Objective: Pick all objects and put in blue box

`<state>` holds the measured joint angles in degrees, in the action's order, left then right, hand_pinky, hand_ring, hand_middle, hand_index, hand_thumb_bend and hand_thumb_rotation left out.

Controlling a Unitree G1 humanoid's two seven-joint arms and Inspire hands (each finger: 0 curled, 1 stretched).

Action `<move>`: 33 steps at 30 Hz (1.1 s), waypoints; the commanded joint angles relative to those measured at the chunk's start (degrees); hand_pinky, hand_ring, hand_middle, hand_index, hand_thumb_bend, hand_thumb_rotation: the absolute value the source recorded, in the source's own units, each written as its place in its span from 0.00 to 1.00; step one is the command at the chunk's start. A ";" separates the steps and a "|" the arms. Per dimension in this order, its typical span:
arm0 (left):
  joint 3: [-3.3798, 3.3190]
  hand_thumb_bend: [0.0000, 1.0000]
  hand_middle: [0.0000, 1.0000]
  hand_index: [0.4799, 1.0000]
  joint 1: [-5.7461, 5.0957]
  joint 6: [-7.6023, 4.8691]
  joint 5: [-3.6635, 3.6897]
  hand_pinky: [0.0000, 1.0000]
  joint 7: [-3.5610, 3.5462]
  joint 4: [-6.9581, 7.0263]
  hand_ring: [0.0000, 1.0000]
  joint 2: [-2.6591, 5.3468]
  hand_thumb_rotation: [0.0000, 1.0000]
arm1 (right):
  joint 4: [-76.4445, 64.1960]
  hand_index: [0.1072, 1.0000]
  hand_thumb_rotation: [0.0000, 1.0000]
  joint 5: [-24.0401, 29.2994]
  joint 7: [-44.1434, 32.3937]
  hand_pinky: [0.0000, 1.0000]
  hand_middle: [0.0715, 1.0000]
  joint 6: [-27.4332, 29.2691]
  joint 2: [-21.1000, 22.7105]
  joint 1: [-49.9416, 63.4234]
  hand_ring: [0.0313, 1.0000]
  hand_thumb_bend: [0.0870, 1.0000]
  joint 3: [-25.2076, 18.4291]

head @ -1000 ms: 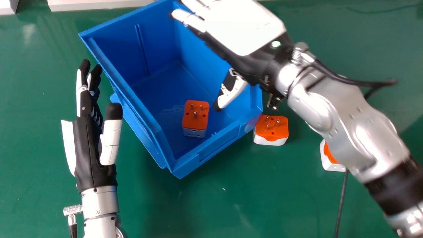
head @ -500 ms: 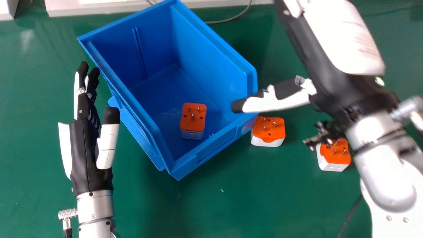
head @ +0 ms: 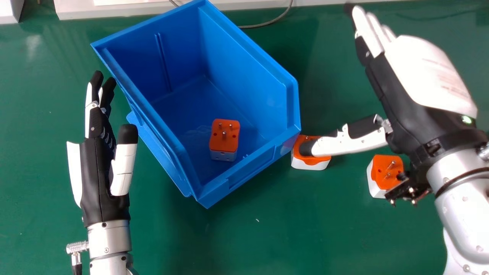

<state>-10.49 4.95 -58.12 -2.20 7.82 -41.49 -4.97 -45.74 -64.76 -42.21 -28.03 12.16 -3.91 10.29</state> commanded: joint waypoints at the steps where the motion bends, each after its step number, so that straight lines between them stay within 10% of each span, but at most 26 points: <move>1: 0.02 0.94 0.93 0.90 0.56 -0.59 -0.31 0.99 0.19 0.60 0.95 0.03 0.92 | -1.17 1.00 0.26 -2.26 -3.59 0.90 1.00 -0.92 0.11 -2.50 1.00 0.96 -0.61; 13: 0.21 0.94 0.93 0.90 0.86 0.12 -0.58 0.98 0.63 1.48 0.95 0.20 0.92 | 8.33 0.98 0.19 -3.24 -17.77 0.91 1.00 -3.00 3.06 -9.53 1.00 0.97 -1.24; 33: 0.22 0.94 0.93 0.91 1.45 -0.69 -1.07 0.99 1.13 -0.02 0.95 0.20 0.93 | 31.49 0.99 0.19 3.15 -11.53 0.96 1.00 -2.81 5.80 -17.38 1.00 1.00 4.19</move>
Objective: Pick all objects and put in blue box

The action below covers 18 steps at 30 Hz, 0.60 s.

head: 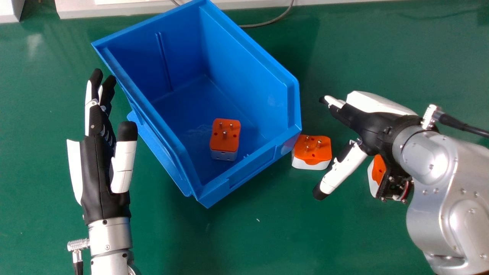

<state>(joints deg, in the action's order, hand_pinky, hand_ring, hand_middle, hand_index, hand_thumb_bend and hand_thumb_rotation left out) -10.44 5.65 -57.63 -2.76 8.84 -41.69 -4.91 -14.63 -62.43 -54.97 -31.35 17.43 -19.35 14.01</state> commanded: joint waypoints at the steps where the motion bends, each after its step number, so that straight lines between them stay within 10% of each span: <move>1: 0.20 0.94 0.93 0.91 0.78 -1.26 -0.50 0.99 0.14 0.12 0.95 0.17 0.93 | 1.19 0.99 0.19 1.06 1.73 0.96 1.00 0.72 0.52 -2.19 1.00 1.00 1.05; 18: 0.52 0.95 0.94 0.92 0.45 -1.45 -0.86 1.00 0.08 0.03 0.95 0.45 0.94 | 8.51 0.92 0.18 6.54 14.14 0.95 0.96 6.22 1.11 -2.52 0.95 0.97 7.52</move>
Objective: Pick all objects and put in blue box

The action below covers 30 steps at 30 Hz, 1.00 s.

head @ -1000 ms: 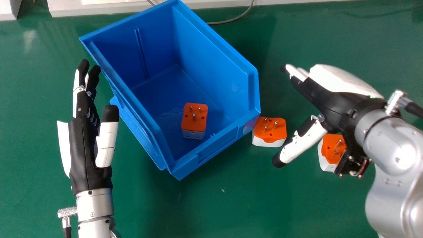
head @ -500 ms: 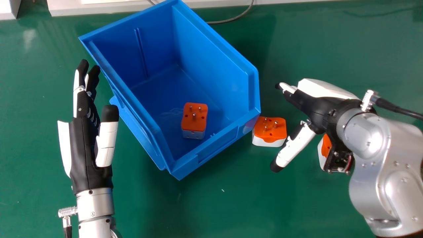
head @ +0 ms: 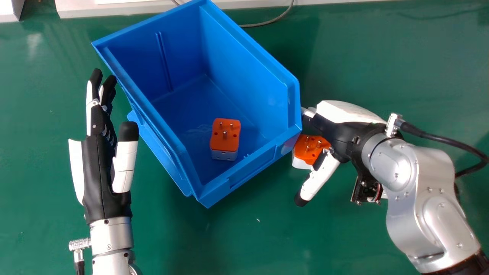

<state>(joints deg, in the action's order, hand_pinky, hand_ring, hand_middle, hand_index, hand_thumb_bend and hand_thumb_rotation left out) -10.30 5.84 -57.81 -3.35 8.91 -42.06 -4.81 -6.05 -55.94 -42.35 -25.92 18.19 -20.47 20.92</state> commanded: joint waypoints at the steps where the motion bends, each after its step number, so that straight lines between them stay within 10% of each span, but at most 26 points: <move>1: 0.39 0.95 0.94 0.92 0.27 -1.25 -0.18 1.00 -0.07 0.42 0.95 0.37 0.94 | 0.24 0.92 0.18 -0.17 2.22 0.95 0.96 0.95 0.33 -1.48 0.95 0.97 1.05; 5: 0.40 0.96 0.94 0.92 0.25 -1.10 0.21 1.00 -0.30 0.41 0.95 0.43 0.94 | 1.24 0.91 0.18 1.41 5.71 0.89 0.92 2.63 0.07 -1.38 0.91 0.96 1.47; 7: 0.34 0.96 0.94 0.92 0.16 -0.87 -0.11 1.00 0.00 0.62 0.96 0.39 0.94 | 1.54 0.85 0.12 2.80 6.43 0.54 0.65 2.38 -0.41 -1.22 0.58 0.94 1.01; 12: 0.31 0.97 0.94 0.92 0.11 -0.83 -0.20 1.00 0.14 0.80 0.96 0.39 0.94 | 1.98 0.80 0.06 4.79 8.13 0.38 0.54 2.44 0.32 -1.19 0.44 0.78 1.18; 30: 0.48 0.96 0.93 0.91 0.31 -1.02 -0.05 0.99 -0.27 0.55 0.95 0.35 0.93 | 8.44 0.70 0.01 2.34 12.45 0.26 0.47 7.88 5.08 -3.53 0.34 0.54 6.72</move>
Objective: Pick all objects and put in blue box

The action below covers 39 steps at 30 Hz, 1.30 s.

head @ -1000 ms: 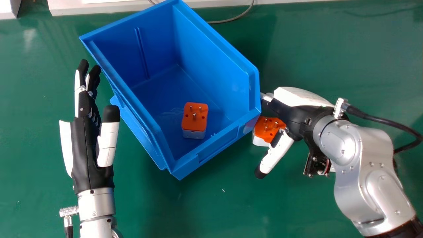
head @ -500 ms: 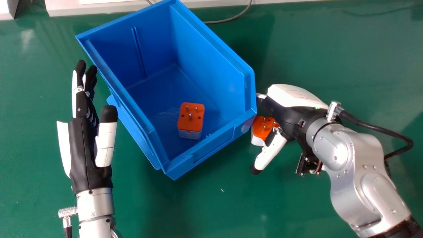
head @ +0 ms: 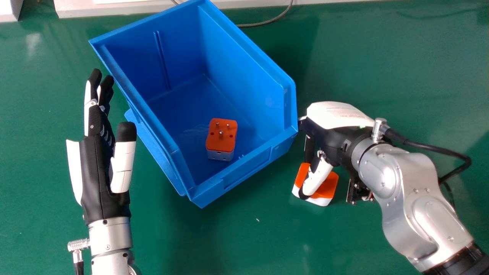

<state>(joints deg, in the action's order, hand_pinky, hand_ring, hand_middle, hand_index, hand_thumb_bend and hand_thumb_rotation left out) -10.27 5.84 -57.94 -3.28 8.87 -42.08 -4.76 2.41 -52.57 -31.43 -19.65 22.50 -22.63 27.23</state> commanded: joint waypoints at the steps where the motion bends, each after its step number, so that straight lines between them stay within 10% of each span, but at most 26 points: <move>1: 0.52 0.96 0.93 0.90 0.35 -0.94 0.03 0.99 -0.44 0.47 0.95 0.29 0.93 | 0.31 0.68 0.01 -1.11 2.25 0.28 0.48 2.32 1.07 -1.32 0.35 0.53 0.61; 7: 0.94 0.97 0.93 0.90 0.32 -0.63 0.59 0.99 -1.30 0.69 0.95 0.13 0.93 | 0.63 0.62 0.00 -1.45 7.40 0.30 0.48 5.12 1.81 -0.07 0.36 0.50 0.86; 39: 1.05 0.98 0.94 0.91 0.53 -0.42 0.51 1.00 -1.07 1.22 0.96 0.48 0.93 | -4.02 0.49 0.00 -0.24 16.22 0.31 0.47 7.86 2.20 4.54 0.36 0.46 -2.89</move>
<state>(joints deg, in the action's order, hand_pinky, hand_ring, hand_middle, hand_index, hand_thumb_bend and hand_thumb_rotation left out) -9.79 5.88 -57.80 -2.18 7.96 -41.89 -4.73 1.42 -52.57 -16.61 -12.03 24.02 -18.17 25.94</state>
